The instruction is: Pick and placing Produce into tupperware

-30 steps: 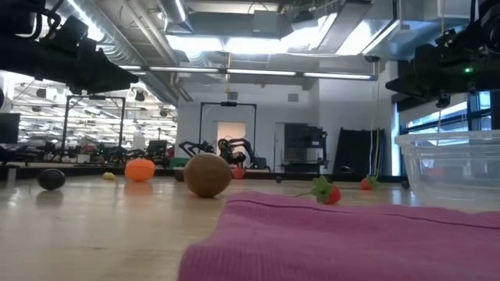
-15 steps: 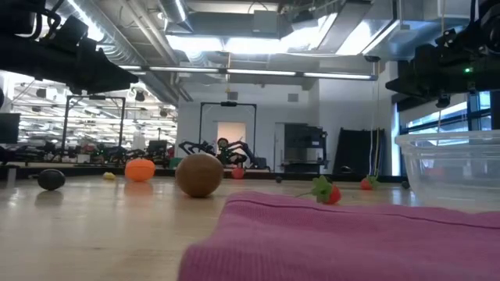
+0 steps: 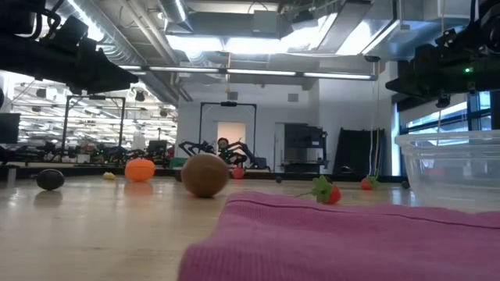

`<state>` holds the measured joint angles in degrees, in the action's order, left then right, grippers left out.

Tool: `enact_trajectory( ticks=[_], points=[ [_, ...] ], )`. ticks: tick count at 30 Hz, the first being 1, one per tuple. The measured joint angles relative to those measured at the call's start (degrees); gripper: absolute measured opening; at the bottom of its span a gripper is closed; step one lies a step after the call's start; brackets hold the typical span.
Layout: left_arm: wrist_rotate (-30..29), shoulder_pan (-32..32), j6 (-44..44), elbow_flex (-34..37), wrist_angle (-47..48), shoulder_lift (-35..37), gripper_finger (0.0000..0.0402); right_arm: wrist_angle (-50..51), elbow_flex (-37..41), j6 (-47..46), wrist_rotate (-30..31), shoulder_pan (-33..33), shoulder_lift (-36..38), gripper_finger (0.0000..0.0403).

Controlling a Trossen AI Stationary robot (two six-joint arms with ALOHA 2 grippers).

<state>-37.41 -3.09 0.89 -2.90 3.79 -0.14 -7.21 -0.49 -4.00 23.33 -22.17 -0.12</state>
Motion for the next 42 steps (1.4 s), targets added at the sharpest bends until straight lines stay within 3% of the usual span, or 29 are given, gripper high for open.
enact_trajectory(
  ticks=[12, 24, 32, 36, 42],
  points=[
    [0.0, 0.0, 0.0, 0.0, 0.0, 0.0, 0.0274, -1.7, 0.0, -0.3, 0.5, 0.0, 0.0, 0.0009],
    [-2.7, 0.0, 0.0, 0.0, 0.0, 0.0, 0.0274, -2.4, -3.4, -11.1, 0.3, 0.0, -0.1, 0.0009],
    [-2.5, 0.0, 0.0, 0.0, 0.0, 0.0, 0.0274, -2.2, -5.1, -10.7, -0.5, 0.0, -0.1, 0.0012],
    [-2.5, 0.0, 0.0, 0.0, 0.0, 0.0, 0.0274, 0.9, -5.1, -10.5, -1.0, 0.0, -0.1, 0.0037],
    [-2.4, 0.0, 0.0, 0.0, 0.0, 0.0, 0.0274, 8.0, -5.1, -9.1, -1.1, 0.0, -0.1, 0.0117]
  ],
)
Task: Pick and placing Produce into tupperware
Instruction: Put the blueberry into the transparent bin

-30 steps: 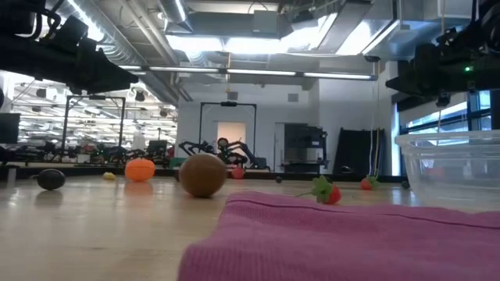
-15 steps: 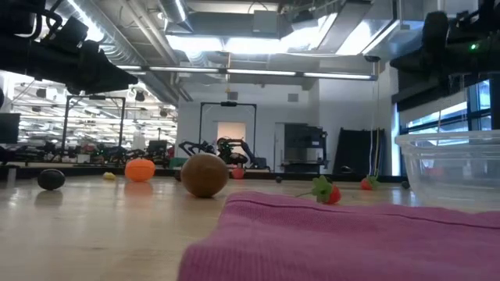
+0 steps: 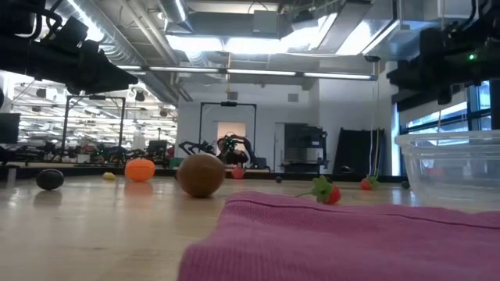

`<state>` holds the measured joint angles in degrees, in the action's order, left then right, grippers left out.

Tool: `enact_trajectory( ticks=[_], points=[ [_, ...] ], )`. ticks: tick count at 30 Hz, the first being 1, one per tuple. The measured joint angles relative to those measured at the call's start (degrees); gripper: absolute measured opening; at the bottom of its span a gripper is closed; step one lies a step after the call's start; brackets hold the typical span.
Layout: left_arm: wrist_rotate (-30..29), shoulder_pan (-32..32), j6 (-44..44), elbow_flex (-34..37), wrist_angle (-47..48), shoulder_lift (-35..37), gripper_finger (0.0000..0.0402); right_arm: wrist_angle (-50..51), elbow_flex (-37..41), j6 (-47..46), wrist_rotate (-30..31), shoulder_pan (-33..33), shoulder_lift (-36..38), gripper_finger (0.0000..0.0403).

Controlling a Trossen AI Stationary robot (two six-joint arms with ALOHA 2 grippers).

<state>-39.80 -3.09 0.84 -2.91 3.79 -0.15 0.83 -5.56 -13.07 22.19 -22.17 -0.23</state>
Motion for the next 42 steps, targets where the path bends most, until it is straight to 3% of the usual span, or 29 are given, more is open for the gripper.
enact_trajectory(
  ticks=[6, 11, 24, 30, 42],
  points=[
    [0.0, 0.0, 0.0, 0.0, 0.0, 0.0, 0.0274, 9.0, 0.0, -4.8, 0.0, 0.0, 0.0, 0.0182],
    [0.0, 0.0, 0.0, 0.0, 0.0, 0.0, 0.0274, 15.6, 0.0, -9.1, 0.4, 0.0, -1.2, 0.0201],
    [0.1, 0.0, 0.1, 0.0, -0.3, 0.0, 0.0274, 15.1, -0.1, -12.1, 1.2, -0.6, -16.0, 0.0169],
    [0.1, 0.0, 0.1, 0.0, -0.4, 0.0, 0.0274, 15.1, -0.1, -13.9, -2.2, -0.6, -22.2, 0.0164],
    [0.1, 0.0, 0.1, 0.0, -0.4, 0.0, 0.0274, 14.4, -0.1, -28.7, -5.0, -2.0, -32.0, 0.0164]
  ],
)
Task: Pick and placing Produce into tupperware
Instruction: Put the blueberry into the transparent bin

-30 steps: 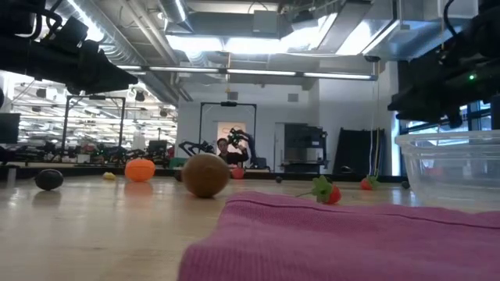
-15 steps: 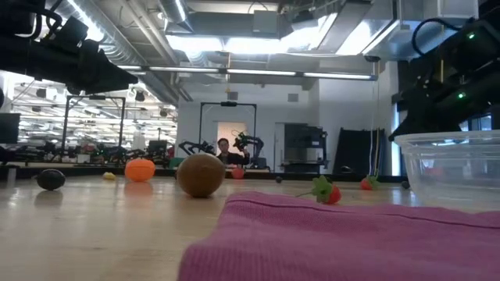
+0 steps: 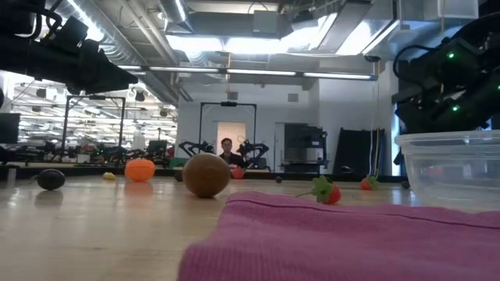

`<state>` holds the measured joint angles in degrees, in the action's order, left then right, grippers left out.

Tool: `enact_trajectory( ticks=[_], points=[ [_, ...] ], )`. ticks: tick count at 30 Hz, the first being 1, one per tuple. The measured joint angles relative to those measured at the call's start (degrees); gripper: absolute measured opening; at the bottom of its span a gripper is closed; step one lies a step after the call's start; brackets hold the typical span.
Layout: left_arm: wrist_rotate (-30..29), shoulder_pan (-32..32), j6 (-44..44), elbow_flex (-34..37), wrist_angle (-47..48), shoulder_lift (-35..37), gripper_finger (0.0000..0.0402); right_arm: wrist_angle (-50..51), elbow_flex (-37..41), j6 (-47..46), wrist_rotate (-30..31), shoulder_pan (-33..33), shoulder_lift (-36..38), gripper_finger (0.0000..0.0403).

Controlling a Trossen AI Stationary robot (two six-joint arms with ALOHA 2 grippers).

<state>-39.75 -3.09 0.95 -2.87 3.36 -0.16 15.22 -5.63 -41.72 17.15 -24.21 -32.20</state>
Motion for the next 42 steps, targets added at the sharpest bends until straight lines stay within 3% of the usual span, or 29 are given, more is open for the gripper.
enact_trajectory(
  ticks=[6, 14, 42],
  points=[
    [0.0, 0.0, 0.0, 0.0, 0.0, 0.0, 0.0274, -3.6, 0.0, -0.7, -1.0, -1.8, -3.4, 0.0164],
    [0.0, 0.0, 0.1, 0.0, 0.0, 0.0, 0.0274, -3.9, 0.0, -6.0, -7.7, -4.2, -7.6, 0.0164],
    [0.0, 0.0, -0.1, 0.0, 0.0, 0.0, 0.0274, -4.8, 0.0, 3.0, -7.6, -4.5, -13.2, 0.0164]
  ],
)
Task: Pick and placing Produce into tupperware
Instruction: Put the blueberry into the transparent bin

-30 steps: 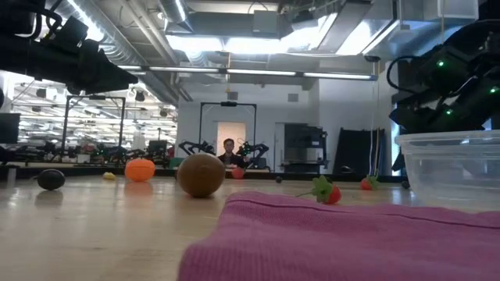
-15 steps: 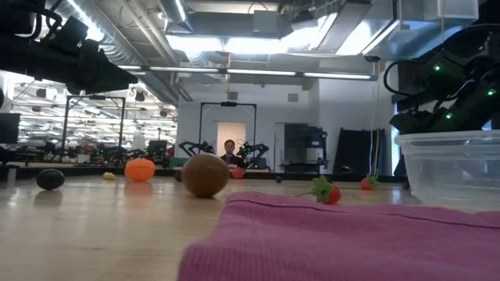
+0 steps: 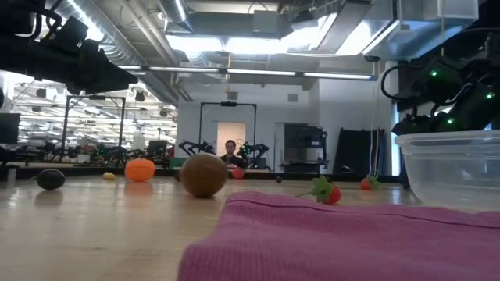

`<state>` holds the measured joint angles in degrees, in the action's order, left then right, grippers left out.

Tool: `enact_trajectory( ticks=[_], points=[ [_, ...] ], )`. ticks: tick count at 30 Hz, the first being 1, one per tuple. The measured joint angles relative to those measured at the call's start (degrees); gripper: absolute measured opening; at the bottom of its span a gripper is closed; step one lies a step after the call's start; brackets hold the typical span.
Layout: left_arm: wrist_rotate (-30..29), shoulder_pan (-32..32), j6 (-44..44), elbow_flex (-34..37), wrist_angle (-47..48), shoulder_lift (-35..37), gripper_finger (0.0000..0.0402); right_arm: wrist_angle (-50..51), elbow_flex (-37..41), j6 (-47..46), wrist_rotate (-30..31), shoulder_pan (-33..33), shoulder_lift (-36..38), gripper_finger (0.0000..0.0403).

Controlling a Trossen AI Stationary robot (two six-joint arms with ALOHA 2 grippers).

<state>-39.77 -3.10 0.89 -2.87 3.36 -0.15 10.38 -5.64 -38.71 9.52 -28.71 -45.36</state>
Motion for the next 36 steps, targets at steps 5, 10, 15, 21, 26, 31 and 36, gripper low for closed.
enact_trajectory(
  ticks=[5, 10, 15, 21, 26, 31, 36],
  points=[
    [0.0, 0.0, 0.0, 0.0, 0.0, 0.0, 0.0274, -0.7, -0.1, 0.2, 0.0, 0.1, -1.4, 0.0164],
    [0.0, 0.0, 0.0, 0.0, 0.0, 0.0, 0.0274, -1.0, -0.1, 0.5, 0.0, 0.1, -1.5, 0.0164],
    [0.0, 0.0, 0.0, 0.0, 0.0, 0.0, 0.0274, -1.0, -0.1, 0.4, -0.7, 0.1, -1.8, 0.0164],
    [0.0, 0.0, 0.0, 0.0, 0.0, 0.0, 0.0274, -1.2, -0.2, 1.4, -0.9, 0.1, -3.1, 0.0164],
    [0.0, 0.0, 0.0, 0.0, 0.0, 0.0, 0.0274, -1.2, -0.2, 2.0, -1.1, 0.1, -3.7, 0.0164],
    [0.0, 0.0, 0.0, 0.0, 0.0, 0.0, 0.0274, -1.0, -0.2, 3.7, -1.7, 0.0, -3.7, 0.0164],
    [0.0, 0.0, 0.0, 0.0, 0.0, 0.0, 0.0274, -1.0, -0.1, 5.1, -2.6, 0.0, -3.7, 0.0164]
  ],
)
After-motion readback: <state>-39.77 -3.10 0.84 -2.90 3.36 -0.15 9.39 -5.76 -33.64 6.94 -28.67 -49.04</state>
